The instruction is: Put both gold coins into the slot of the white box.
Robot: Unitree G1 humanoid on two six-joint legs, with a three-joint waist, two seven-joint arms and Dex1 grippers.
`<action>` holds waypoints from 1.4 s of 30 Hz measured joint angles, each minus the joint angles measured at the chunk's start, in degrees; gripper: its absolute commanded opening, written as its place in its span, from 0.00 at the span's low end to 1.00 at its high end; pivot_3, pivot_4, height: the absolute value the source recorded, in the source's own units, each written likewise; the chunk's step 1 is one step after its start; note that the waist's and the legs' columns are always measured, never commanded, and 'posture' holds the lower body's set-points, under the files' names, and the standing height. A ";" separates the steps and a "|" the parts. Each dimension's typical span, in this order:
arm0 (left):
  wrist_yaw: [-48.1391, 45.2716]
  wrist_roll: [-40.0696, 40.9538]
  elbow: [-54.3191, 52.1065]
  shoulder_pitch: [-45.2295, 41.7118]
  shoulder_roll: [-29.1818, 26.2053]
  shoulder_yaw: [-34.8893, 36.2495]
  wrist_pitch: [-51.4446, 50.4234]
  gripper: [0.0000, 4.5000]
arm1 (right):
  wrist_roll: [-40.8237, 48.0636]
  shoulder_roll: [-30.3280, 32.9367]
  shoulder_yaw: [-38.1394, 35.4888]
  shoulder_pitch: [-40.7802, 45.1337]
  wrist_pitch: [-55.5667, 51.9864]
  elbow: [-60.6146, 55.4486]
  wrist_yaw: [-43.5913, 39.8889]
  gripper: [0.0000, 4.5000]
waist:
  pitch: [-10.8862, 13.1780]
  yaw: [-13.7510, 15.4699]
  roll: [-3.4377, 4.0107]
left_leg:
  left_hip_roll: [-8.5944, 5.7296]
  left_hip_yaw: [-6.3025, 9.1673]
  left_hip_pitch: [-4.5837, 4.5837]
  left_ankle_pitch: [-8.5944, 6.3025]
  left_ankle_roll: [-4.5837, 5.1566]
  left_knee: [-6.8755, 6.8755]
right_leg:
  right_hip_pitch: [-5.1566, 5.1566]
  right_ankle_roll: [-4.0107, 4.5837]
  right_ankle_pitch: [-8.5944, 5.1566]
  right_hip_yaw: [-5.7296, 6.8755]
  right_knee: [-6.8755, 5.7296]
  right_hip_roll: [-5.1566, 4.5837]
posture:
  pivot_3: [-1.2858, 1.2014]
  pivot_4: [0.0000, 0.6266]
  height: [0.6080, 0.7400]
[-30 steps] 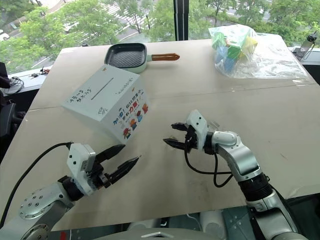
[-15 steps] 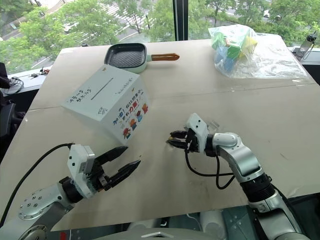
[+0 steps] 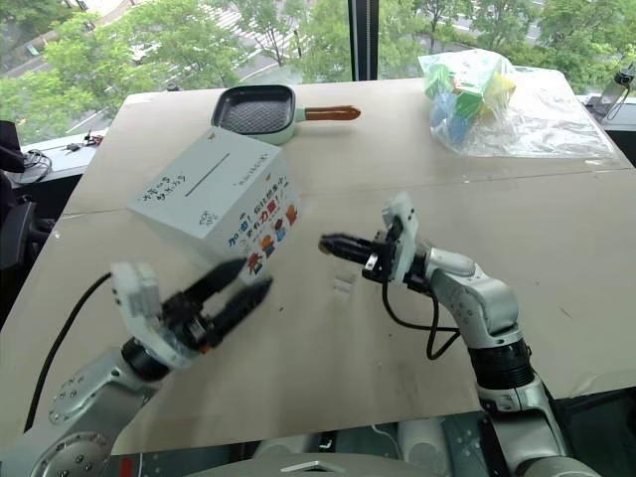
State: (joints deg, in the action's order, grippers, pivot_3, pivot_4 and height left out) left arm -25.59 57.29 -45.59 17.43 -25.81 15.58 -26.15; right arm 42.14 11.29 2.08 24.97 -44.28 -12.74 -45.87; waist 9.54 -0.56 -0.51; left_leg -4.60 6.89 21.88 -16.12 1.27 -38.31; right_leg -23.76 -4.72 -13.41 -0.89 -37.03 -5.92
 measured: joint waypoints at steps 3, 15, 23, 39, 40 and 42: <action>8.12 14.72 -0.80 -9.14 5.76 -0.18 2.95 0.79 | 13.45 -5.53 -6.59 2.26 -3.99 -2.06 5.37 0.01 | 0.00 0.04 0.00 | -0.01 0.04 0.00 0.01 -0.02 -0.02 | -0.01 0.00 0.01 0.04 -0.03 0.00 | 0.52 0.24 0.85; 13.94 23.11 7.38 -29.44 11.31 -9.90 2.62 0.79 | 22.39 -12.80 -8.86 7.15 1.60 -4.64 14.87 0.01 | -0.03 -0.51 0.03 | -0.10 -0.11 -0.03 0.03 -0.01 -0.04 | -0.06 -0.01 0.01 -0.11 -0.14 0.08 | 0.52 0.24 0.85; 13.83 23.33 10.14 -29.95 17.98 -12.28 3.58 0.29 | 22.38 -13.42 -7.55 8.20 4.54 -4.71 16.21 0.00 | -0.03 -0.44 0.03 | -0.04 -0.15 -0.02 0.04 -0.03 -0.04 | -0.14 -0.01 0.00 -0.16 -0.20 0.12 | 0.52 0.24 0.85; 11.57 22.78 10.21 -29.68 19.31 -13.92 2.97 0.29 | 23.89 -11.75 -5.03 7.37 4.38 -6.60 16.34 0.00 | -0.03 -0.37 0.03 | -0.05 -0.15 -0.02 0.04 -0.03 -0.03 | -0.14 -0.01 0.00 -0.16 -0.19 0.12 | 0.52 0.24 0.85; 11.31 22.82 10.21 -29.59 19.31 -13.94 2.87 0.29 | 23.95 -11.69 -4.96 7.37 4.35 -6.60 16.33 0.00 | -0.03 -0.37 0.03 | -0.05 -0.15 -0.01 0.04 -0.03 -0.03 | -0.14 -0.01 0.00 -0.16 -0.19 0.12 | 0.52 0.24 0.85; 10.63 22.88 10.21 -29.55 19.36 -14.06 2.71 0.29 | 24.43 -11.59 -4.58 7.37 4.33 -6.60 16.29 0.00 | -0.03 -0.37 0.03 | -0.05 -0.14 -0.01 0.04 -0.03 -0.03 | -0.14 -0.01 0.00 -0.16 -0.18 0.12 | 0.52 0.24 0.85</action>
State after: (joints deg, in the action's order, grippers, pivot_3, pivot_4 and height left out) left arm -14.96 80.17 -35.38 -12.12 -6.45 1.52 -23.44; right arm 66.57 -0.30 -2.49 32.34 -39.96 -19.34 -29.58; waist 9.51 -0.93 -0.48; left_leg -4.65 6.74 21.87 -16.08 1.24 -38.34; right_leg -23.90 -4.72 -13.41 -1.06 -37.21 -5.79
